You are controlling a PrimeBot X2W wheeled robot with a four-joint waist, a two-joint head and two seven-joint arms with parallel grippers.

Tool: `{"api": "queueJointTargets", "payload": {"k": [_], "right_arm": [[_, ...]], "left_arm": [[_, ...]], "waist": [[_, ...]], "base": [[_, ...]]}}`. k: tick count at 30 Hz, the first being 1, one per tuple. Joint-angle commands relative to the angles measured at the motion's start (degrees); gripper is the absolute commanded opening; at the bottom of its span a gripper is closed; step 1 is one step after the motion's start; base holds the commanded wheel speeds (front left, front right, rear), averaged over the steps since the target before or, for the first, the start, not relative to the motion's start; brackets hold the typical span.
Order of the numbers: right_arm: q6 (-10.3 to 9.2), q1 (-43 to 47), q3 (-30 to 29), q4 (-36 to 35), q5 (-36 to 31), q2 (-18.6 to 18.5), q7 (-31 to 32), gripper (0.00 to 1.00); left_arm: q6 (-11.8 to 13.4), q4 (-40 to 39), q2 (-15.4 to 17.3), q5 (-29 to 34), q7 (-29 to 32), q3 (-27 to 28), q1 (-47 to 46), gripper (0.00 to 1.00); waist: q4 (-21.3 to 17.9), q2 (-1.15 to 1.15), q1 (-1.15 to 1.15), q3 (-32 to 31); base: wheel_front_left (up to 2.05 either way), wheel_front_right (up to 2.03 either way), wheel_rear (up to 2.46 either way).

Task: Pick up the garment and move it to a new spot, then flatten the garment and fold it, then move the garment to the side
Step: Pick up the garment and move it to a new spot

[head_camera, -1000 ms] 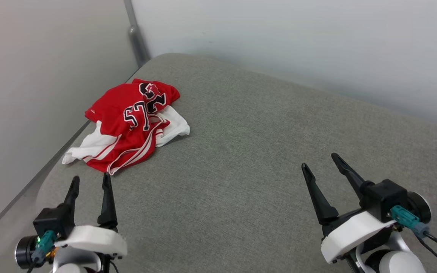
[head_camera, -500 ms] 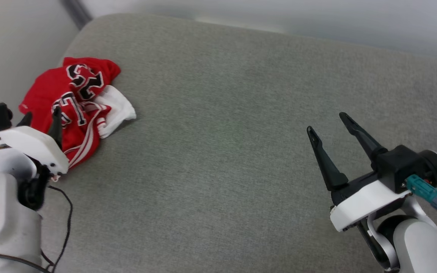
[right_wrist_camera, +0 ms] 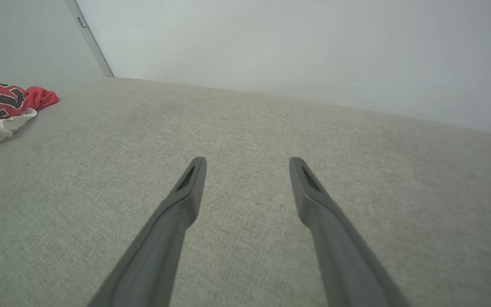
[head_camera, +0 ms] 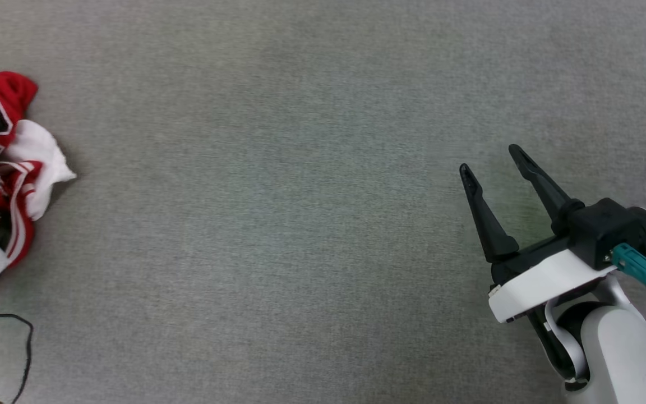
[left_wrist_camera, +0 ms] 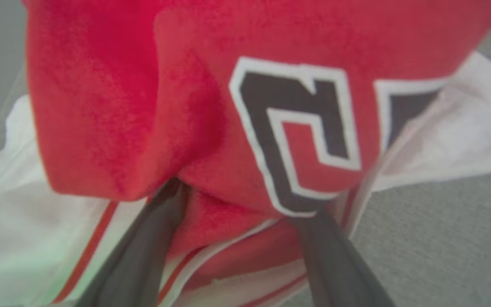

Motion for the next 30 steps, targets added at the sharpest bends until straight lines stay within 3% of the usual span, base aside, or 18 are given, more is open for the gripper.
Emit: {"api": "queueJointTargets", "payload": {"k": [1, 2, 4, 10, 17, 24, 30], "right_arm": [[-0.02, -1.0, -0.3, 0.1, 0.0, 0.2, -0.5, 1.0], [-0.02, -0.9, -0.5, 0.2, 0.0, 0.3, -0.5, 1.0], [-0.02, -0.7, -0.9, 0.5, -0.1, 0.1, -0.6, 1.0], [-0.02, 0.6, -1.9, 1.0, -0.1, 0.5, -0.8, 1.0], [-0.02, 3.0, -3.0, 1.7, 0.1, 1.5, -1.1, 1.0], [-0.02, 7.3, -5.6, 1.7, 0.2, 2.9, -0.5, 1.0], [-0.02, 10.7, -7.3, 0.9, -0.2, 4.0, 0.5, 1.0]], "left_arm": [[0.7, 2.2, -0.5, -0.5, 2.0, 0.0, 1.9, 1.0], [1.3, 2.9, -0.7, -0.6, 2.6, 0.1, 2.3, 0.84], [2.0, 3.2, -0.6, -0.6, 2.2, 0.4, 2.6, 0.0], [4.5, -0.2, 0.6, 1.3, -5.8, 0.9, 1.0, 0.0], [5.2, -4.1, 0.7, 5.3, -19.2, -0.7, -1.2, 0.0], [4.9, -8.3, -1.8, 7.6, -28.4, -2.9, -1.5, 0.0], [5.3, -13.6, -5.2, 7.6, -31.2, -4.5, 1.9, 0.0]], "waist": [[-1.2, 0.0, -0.01, 0.9], [-1.3, 0.0, -0.01, 0.9], [-1.4, 0.0, -0.01, 0.7], [-0.3, 0.0, -0.01, -2.5], [1.2, 0.0, -0.01, -10.0], [0.9, 0.0, -0.01, -18.3], [-2.1, 0.0, -0.01, -23.4]], "base": [[0.0, 0.0, 0.0], [0.0, 0.0, 0.0], [0.0, 0.0, 0.0], [0.0, 0.0, 0.0], [0.0, 0.0, 0.0], [0.0, 0.0, 0.0], [0.0, 0.0, 0.0]]}}
